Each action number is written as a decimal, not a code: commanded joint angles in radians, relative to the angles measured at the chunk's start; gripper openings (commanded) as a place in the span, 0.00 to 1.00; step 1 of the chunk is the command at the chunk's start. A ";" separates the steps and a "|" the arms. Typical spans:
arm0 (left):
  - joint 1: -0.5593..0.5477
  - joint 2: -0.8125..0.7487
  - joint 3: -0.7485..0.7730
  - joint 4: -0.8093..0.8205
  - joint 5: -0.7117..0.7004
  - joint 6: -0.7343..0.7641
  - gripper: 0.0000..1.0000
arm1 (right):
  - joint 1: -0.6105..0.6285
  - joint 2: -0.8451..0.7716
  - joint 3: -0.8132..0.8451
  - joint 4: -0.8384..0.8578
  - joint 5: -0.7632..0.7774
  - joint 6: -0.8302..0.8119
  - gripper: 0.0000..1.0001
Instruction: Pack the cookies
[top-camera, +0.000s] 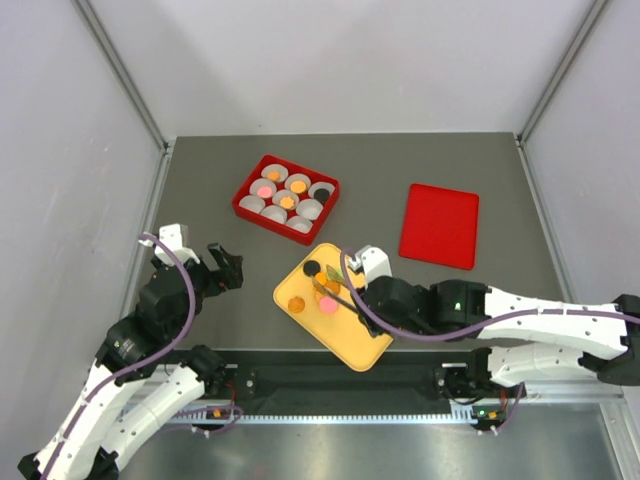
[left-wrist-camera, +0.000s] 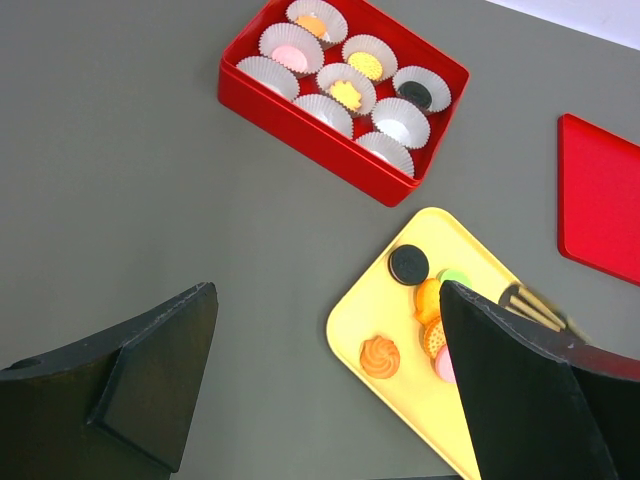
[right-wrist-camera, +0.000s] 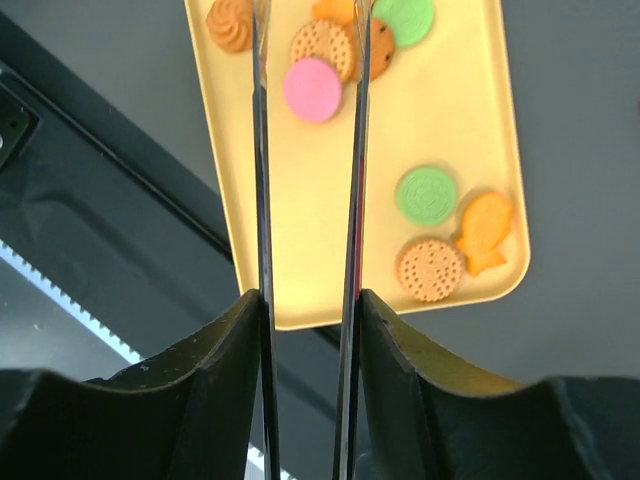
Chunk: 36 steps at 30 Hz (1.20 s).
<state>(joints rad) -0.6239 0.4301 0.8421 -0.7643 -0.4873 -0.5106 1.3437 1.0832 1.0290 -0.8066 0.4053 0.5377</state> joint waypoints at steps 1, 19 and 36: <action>-0.003 0.001 -0.005 0.026 0.007 0.006 0.97 | 0.078 0.010 0.002 -0.016 0.073 0.117 0.42; -0.002 0.007 -0.006 0.026 0.010 0.007 0.97 | 0.152 0.110 -0.037 -0.008 0.118 0.219 0.45; -0.003 0.004 -0.006 0.025 0.004 0.004 0.97 | 0.155 0.185 -0.030 0.014 0.110 0.215 0.48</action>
<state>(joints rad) -0.6239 0.4305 0.8410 -0.7643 -0.4870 -0.5106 1.4837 1.2545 0.9798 -0.8295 0.4961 0.7452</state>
